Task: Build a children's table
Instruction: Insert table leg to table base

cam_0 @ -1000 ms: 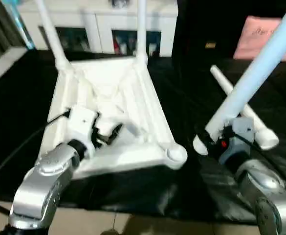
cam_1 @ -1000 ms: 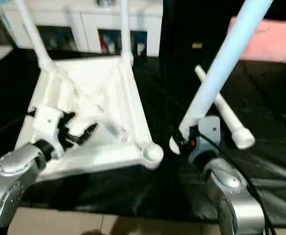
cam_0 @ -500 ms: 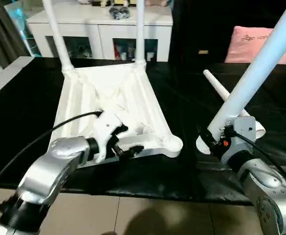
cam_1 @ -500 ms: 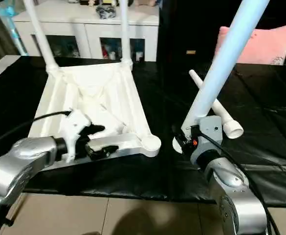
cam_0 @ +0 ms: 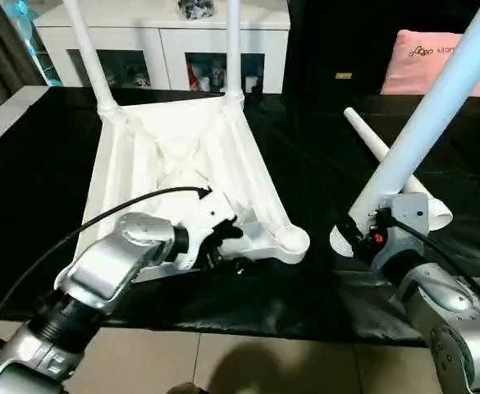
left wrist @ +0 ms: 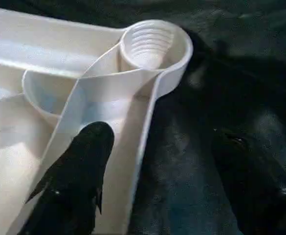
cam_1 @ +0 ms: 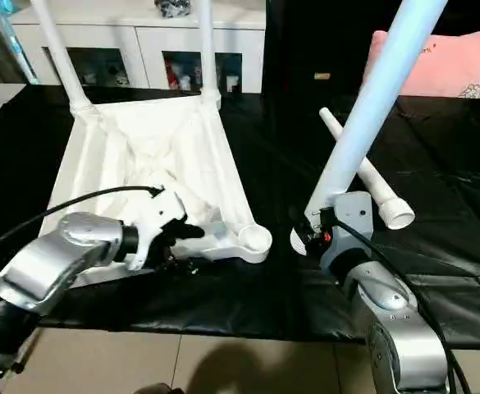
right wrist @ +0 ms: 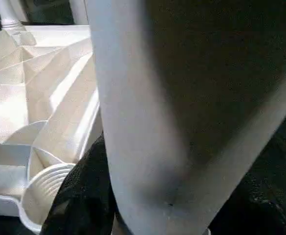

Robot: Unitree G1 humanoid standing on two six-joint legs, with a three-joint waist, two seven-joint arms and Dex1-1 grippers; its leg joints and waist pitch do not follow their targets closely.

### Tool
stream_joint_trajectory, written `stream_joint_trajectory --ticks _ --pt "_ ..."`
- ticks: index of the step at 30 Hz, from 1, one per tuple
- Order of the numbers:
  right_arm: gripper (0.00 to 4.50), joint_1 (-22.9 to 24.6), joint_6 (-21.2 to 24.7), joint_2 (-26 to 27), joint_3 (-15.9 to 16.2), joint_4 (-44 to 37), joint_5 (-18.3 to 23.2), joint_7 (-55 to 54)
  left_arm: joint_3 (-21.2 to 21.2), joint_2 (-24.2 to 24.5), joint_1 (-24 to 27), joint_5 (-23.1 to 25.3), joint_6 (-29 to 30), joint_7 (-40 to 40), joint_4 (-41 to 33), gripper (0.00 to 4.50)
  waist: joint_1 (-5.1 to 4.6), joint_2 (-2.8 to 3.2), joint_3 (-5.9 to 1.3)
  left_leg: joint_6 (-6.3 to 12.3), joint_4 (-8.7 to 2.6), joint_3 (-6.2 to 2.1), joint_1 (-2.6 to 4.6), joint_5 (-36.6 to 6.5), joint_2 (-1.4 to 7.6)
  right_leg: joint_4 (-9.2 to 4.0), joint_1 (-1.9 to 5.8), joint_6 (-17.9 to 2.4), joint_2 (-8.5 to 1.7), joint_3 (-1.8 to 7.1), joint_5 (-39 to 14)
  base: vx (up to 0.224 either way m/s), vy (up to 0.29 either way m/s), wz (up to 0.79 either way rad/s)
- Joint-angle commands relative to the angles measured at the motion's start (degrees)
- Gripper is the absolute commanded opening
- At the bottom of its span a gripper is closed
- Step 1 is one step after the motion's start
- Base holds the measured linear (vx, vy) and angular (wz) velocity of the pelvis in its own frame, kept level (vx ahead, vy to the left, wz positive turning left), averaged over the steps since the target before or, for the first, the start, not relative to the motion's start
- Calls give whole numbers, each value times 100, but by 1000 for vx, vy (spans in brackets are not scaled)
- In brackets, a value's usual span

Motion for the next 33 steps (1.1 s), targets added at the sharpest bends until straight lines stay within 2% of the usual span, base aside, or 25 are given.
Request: stream_joint_trajectory --ticks 1,3,5,7,10,12,14,15,17,28,33 --pt "193 -59 -106 -21 -30 -52 -31 8 -27 -31 -149 105 -79 -51 147 326 20 -19 -317 -169 -424 -30 138 -1240 208 -485 113 -1136 -270 146 -289 0 0 0" --pt "193 -56 -102 -20 -28 -57 -29 7 -35 -69 -211 128 -77 -61 273 317 19 -22 -320 -179 -426 -28 137 -1221 217 -483 108 -1125 -272 148 -278 0 0 0" --pt "193 -53 -99 -17 -26 -61 -25 8 -60 -97 -273 176 -107 -63 406 290 24 -22 -330 -168 -415 -25 128 -1119 206 -479 114 -1108 -267 150 -147 0 0 0" --pt "193 -53 -98 -17 -15 -59 -27 9 -105 -138 -381 262 -140 -80 644 285 30 -20 -340 -143 -405 -27 123 -981 203 -462 125 -1109 -267 146 88 0 0 0" --pt "193 -58 -100 -14 -5 -53 -28 7 -125 -158 -438 276 -144 -123 772 244 29 1 -353 -116 -396 -33 117 -885 206 -439 144 -1152 -270 138 333 0 0 0" --pt "193 -59 -98 -3 5 -52 -29 -1 -144 -182 -514 263 -150 -214 935 240 30 -3 -350 -95 -393 -28 122 -872 205 -441 138 -1178 -264 136 382 0 0 0" --pt "193 -59 -98 0 7 -52 -30 -4 -148 -191 -536 264 -162 -237 987 224 31 -8 -342 -96 -399 -26 123 -929 203 -451 136 -1197 -267 136 309 0 0 0" --pt "193 -57 -104 5 10 -46 -32 -8 -184 -212 -581 326 -249 -266 1118 201 31 -3 -338 -110 -408 -27 129 -997 211 -459 131 -1206 -269 137 227 0 0 0" --pt "193 -57 -106 8 13 -44 -33 -10 -205 -217 -598 357 -290 -277 1169 193 32 -6 -331 -127 -415 -27 131 -1094 214 -473 132 -1201 -276 144 76 0 0 0" --pt "193 -74 -115 0 23 -24 -37 -3 -397 -289 -741 692 -669 -405 1677 96 35 -7 -327 -131 -432 -34 124 -1108 230 -476 133 -1197 -292 148 89 0 0 0" --pt "193 -69 -125 -9 29 -20 -39 6 -481 -284 -773 836 -848 -486 1811 53 29 -9 -311 -159 -449 -34 132 -1271 240 -499 115 -1191 -298 158 -176 0 0 0"
